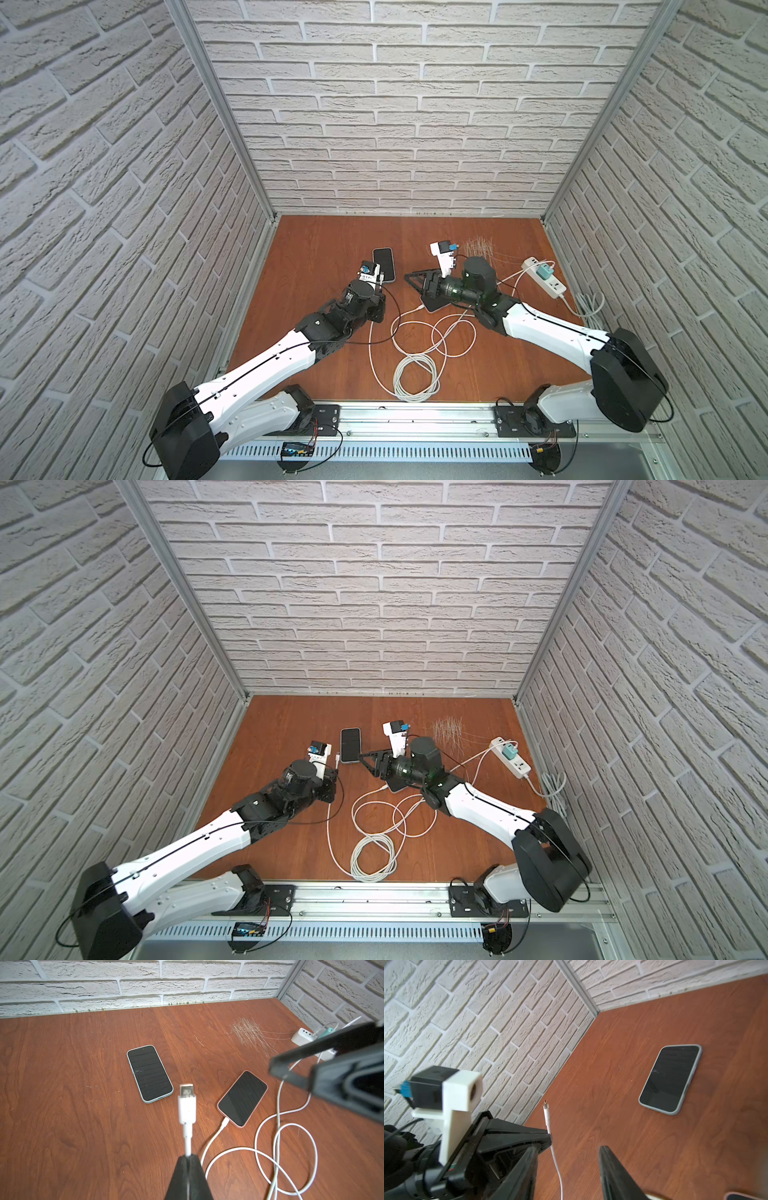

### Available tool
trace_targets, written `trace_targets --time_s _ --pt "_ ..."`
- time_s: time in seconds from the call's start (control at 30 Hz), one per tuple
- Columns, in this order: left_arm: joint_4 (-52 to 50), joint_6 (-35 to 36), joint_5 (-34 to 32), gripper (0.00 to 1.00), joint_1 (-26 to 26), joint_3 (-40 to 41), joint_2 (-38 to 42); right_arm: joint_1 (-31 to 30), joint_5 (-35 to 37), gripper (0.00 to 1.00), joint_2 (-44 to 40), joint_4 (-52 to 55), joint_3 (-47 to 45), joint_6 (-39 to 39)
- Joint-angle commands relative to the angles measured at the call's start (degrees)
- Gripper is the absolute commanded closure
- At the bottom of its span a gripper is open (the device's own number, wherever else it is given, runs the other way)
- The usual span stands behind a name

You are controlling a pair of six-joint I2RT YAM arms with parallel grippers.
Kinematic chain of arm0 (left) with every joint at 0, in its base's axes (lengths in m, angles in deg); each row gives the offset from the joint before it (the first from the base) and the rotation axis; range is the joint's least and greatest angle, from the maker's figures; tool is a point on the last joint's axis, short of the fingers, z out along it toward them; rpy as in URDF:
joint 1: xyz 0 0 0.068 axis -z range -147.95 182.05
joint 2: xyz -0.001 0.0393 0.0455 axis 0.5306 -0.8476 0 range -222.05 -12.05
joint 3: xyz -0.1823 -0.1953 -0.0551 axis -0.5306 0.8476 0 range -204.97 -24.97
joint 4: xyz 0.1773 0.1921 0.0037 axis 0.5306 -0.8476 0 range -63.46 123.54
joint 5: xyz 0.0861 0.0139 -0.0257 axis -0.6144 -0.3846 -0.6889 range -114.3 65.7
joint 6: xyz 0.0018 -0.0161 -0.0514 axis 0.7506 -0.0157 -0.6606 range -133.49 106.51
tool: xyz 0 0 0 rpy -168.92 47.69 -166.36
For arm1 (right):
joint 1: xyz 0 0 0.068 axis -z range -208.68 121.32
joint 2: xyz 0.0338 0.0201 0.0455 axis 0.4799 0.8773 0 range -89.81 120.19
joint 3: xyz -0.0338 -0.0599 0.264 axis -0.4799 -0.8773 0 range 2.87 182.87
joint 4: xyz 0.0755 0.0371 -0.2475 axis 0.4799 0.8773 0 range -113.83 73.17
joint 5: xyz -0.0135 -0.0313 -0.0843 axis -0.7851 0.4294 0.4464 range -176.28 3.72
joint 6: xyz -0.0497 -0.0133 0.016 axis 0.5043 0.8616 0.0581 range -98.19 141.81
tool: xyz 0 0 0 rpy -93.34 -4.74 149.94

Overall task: Plug the charging cable into the phone
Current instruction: Pick up the charging cable from the center of the board.

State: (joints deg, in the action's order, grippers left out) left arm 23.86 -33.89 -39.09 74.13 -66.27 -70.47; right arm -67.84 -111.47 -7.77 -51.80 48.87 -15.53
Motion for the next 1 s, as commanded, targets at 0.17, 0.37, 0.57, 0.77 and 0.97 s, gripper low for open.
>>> trace_targets --time_s 0.17,0.37,0.57,0.77,0.97 --pt "7.03 0.92 2.45 1.00 0.26 4.80 4.90 -5.10 2.23 0.51 2.85 -10.84 0.06 -0.67" --pt "8.77 0.99 2.51 1.00 0.28 6.93 6.46 -7.02 1.93 0.53 6.09 -15.07 1.81 -2.56" --pt "7.97 0.72 2.71 1.00 0.27 7.17 7.88 -7.75 1.12 0.53 8.37 -15.35 3.72 -2.55" --pt "7.81 0.14 2.01 1.00 0.23 7.59 8.05 -8.36 -0.38 0.55 10.27 -13.99 5.90 -2.03" --pt "7.74 0.37 1.89 1.00 0.11 7.55 8.65 -8.49 -0.67 0.63 11.59 -13.96 6.55 -2.03"
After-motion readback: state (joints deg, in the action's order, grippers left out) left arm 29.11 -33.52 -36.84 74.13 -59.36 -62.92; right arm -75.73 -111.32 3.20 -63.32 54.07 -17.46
